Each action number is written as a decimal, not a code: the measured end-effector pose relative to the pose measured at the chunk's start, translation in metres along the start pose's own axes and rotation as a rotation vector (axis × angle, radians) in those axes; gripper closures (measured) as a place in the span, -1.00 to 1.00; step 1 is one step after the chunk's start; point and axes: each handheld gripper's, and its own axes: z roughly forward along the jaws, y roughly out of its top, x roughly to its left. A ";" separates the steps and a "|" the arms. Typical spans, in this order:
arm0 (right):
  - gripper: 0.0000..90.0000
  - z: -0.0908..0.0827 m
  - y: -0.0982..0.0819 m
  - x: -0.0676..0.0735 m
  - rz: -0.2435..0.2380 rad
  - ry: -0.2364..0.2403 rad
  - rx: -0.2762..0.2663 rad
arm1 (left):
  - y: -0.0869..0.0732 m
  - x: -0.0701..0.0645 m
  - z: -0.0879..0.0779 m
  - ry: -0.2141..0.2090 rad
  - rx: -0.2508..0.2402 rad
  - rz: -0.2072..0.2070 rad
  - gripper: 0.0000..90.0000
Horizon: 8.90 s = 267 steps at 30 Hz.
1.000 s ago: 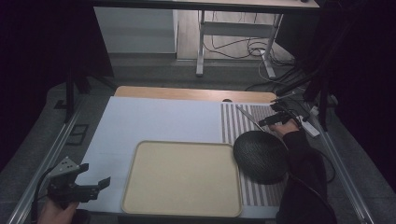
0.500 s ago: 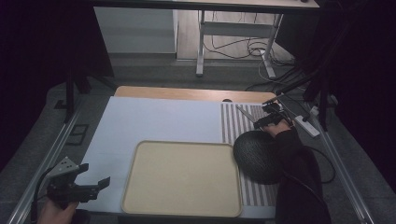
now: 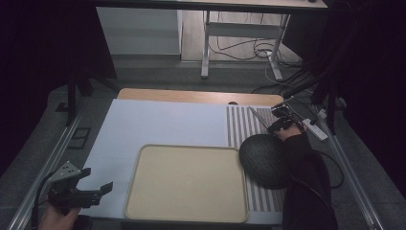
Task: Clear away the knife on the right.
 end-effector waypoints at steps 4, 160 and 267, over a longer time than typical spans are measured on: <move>0.79 0.000 0.001 0.000 0.006 0.002 0.006 | 0.000 0.000 0.000 0.001 -0.001 0.000 -0.94; 1.00 -0.019 -0.066 0.291 -0.644 0.310 0.023 | 0.001 -0.001 0.001 -0.008 0.008 0.010 -0.94; -1.00 -0.128 -0.183 0.155 -0.106 0.195 -0.360 | 0.001 0.000 0.001 -0.059 0.004 0.028 -0.96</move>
